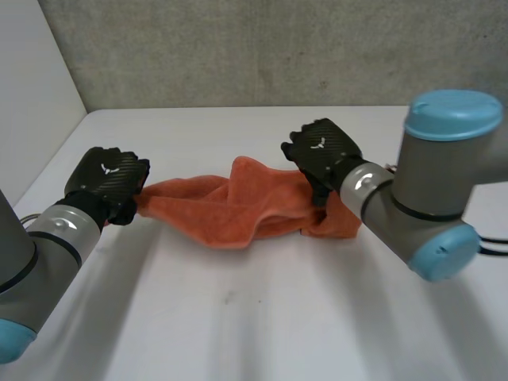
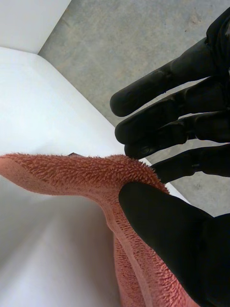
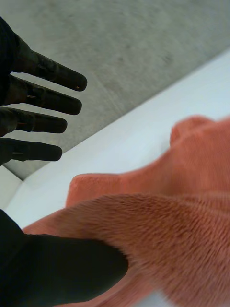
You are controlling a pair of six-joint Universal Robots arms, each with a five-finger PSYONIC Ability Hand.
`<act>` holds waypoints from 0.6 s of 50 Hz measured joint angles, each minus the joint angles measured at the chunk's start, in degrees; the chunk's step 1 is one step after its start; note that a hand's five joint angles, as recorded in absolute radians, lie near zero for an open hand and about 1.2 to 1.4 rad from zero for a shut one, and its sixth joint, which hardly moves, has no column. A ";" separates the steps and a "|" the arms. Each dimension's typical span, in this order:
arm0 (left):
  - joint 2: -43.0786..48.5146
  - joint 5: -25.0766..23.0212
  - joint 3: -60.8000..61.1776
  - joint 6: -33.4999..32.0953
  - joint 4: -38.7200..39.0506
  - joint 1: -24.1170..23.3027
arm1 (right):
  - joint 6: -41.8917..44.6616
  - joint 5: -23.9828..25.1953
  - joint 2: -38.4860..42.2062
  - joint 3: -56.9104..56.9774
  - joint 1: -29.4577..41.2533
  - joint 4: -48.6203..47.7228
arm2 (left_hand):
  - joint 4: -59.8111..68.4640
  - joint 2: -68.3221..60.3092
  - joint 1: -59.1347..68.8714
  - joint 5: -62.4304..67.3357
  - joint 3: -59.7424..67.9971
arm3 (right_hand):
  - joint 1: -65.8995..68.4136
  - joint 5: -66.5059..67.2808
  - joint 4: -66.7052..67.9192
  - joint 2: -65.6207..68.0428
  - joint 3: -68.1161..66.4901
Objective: Fold the laundry
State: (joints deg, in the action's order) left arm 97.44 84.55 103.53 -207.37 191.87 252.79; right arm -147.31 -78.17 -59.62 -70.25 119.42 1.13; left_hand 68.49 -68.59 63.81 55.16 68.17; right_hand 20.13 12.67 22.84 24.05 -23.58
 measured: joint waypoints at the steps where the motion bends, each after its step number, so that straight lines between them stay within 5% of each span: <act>1: 0.07 0.00 -0.08 0.01 0.04 0.00 | -1.91 -0.11 -1.07 -1.25 -0.28 0.11 | 0.00 0.00 0.00 0.00 0.00 | 0.00 0.08 0.08 0.00 0.00; 12: 1.29 -0.07 -1.20 0.05 0.19 -0.09 | -27.35 3.11 -17.60 -23.77 -11.96 3.94 | 0.00 -0.03 0.00 0.00 0.03 | 7.65 9.18 10.06 9.01 -9.41; 30: 1.26 0.09 -1.92 0.10 0.16 -0.30 | -26.26 13.14 -22.04 -41.31 -25.60 0.41 | 0.01 -0.04 0.00 0.00 0.03 | 13.44 15.60 16.65 14.88 -16.11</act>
State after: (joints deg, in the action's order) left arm 98.69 84.64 101.61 -207.27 192.04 252.50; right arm -173.57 -65.04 -81.66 -111.56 93.83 1.54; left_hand 68.51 -68.63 63.81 55.16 68.20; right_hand 33.57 28.26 39.49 38.93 -39.69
